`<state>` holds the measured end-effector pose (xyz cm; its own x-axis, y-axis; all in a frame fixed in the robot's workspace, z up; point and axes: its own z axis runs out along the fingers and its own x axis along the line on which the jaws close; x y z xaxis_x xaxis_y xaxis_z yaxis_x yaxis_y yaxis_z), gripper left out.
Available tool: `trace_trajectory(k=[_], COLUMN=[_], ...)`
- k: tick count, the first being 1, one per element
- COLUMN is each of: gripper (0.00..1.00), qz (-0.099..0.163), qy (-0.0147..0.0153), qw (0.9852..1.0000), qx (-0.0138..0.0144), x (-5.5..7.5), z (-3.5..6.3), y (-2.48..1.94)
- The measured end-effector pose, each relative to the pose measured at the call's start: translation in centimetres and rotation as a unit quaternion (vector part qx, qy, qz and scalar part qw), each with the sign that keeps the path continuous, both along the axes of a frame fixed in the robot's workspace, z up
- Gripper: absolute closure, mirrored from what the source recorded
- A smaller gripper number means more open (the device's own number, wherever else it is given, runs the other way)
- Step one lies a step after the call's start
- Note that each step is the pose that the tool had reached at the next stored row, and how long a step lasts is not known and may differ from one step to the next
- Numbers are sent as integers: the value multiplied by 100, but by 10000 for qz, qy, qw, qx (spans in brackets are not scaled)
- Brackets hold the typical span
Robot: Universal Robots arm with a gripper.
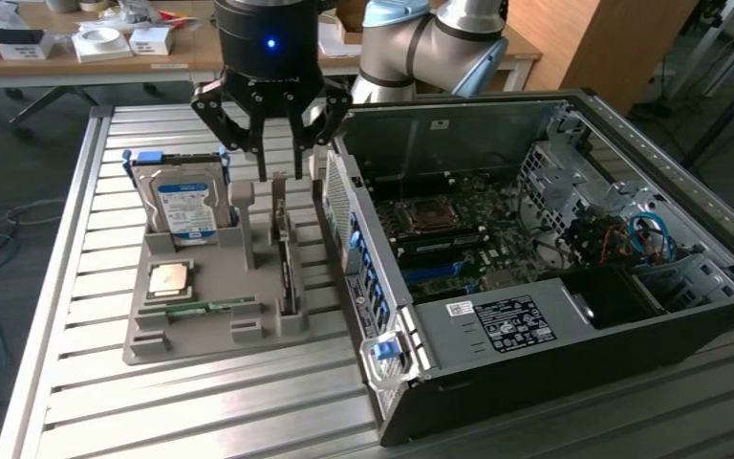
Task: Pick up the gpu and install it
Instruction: 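Pick up the gpu and move the gpu toward the slot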
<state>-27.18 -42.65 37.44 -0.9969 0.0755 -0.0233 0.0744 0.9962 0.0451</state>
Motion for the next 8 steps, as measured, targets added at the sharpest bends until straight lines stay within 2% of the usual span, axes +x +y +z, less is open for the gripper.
trace_trajectory(k=[8], gripper=[58], qz=[0], qy=[0], qw=[10000], qx=[0], x=[0], z=[-90], y=[0])
